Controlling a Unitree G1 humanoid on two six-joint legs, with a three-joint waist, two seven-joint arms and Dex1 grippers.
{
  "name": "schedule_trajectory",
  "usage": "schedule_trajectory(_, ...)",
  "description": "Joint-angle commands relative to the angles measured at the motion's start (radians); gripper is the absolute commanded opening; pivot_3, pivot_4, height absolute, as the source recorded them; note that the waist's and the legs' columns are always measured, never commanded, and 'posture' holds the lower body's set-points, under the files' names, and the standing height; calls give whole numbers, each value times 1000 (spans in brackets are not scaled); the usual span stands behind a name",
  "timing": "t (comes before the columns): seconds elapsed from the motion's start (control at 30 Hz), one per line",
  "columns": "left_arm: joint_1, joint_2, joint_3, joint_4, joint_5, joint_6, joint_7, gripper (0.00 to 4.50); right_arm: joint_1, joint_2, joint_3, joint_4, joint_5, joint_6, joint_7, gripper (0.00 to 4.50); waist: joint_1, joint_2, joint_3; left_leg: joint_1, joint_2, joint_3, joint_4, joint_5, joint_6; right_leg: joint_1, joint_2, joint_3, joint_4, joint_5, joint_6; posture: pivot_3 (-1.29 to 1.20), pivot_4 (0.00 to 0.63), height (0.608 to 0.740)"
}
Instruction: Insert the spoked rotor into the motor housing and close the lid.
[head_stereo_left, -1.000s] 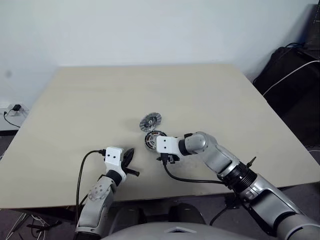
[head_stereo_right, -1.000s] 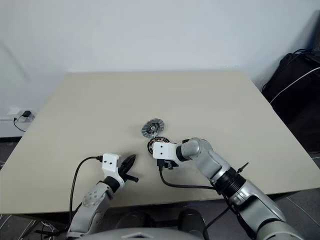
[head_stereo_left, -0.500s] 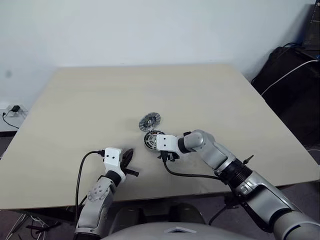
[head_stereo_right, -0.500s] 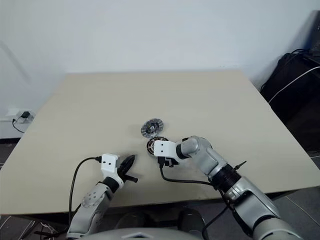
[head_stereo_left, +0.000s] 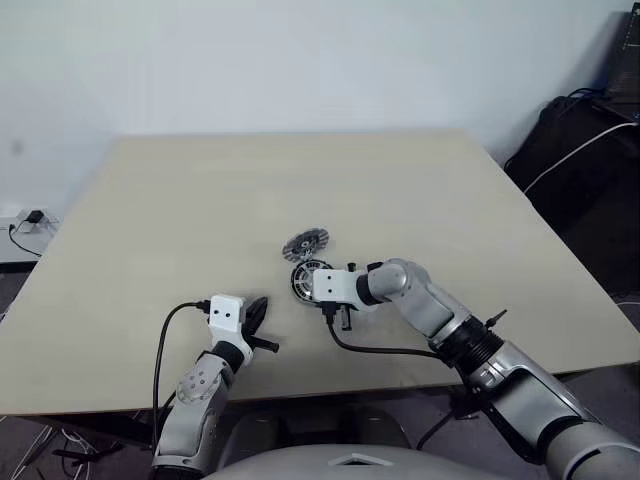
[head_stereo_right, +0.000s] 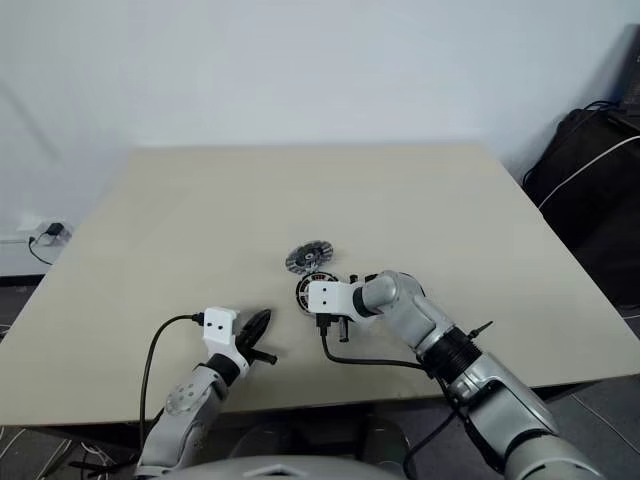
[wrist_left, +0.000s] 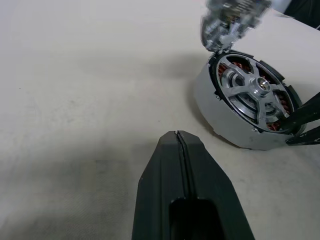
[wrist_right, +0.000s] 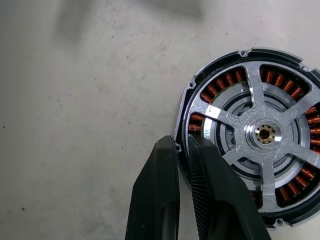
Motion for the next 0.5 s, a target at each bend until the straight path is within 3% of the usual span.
schedule_trajectory(0.03,-11,-9,-7,-16,-2,-13,0,0,58,-16,-94,-143,63,95,0,55,5,0,0,-1,0,0,0,0,1,-1,0,0,0,0,0,0,0,740)
schedule_trajectory(0.3,11,-19,-12,-10,-3,-14,2,0,298,64,-262,-563,176,655,-160,55,11,0,0,-4,0,-1,0,-2,4,-3,-1,-1,-1,1,-8,0,0,740)
schedule_trajectory(0.5,3,-14,-26,1,1,1,-8,0,339,163,-298,-613,213,786,-303,55,10,1,1,-3,0,0,0,-4,7,-2,-1,-1,-1,-1,-1,0,0,740)
